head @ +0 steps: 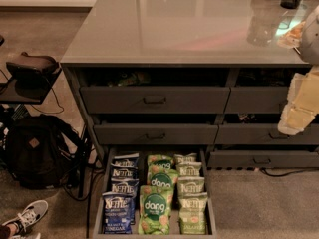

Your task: Pick green rice chip bag from bottom drawer and place on counter

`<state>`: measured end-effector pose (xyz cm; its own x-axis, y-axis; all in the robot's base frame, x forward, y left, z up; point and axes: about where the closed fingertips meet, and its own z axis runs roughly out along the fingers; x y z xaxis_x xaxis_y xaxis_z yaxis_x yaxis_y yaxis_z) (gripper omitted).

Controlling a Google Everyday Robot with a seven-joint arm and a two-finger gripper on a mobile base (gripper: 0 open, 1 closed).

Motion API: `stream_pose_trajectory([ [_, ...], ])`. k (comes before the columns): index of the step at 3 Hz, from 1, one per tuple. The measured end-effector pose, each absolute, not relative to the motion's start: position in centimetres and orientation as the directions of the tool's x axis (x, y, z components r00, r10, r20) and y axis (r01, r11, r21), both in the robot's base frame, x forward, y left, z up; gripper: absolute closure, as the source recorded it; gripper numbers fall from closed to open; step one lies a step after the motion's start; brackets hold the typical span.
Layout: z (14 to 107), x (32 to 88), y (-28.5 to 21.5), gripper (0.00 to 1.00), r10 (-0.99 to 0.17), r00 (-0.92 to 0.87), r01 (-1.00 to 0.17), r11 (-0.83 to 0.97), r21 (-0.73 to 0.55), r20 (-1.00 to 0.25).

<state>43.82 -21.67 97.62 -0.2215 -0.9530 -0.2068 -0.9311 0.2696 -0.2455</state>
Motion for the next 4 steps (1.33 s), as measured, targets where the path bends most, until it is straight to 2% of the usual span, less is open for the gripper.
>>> stream_pose_trajectory([
  [1, 97.6, 43.8, -21.7, 0.00, -0.953, -0.221, -0.931, 0.270, -0.247, -0.208],
  [2, 94.7, 43.7, -20.5, 0.00, -0.951, -0.178, -0.954, 0.230, -0.193, -0.253],
  [3, 88.6, 42.5, -17.0, 0.00, -0.916, -0.103, -0.980, 0.160, -0.117, -0.387],
  [4, 80.1, 41.3, -11.7, 0.00, -0.820, -0.111, -0.991, 0.133, 0.002, -0.561],
])
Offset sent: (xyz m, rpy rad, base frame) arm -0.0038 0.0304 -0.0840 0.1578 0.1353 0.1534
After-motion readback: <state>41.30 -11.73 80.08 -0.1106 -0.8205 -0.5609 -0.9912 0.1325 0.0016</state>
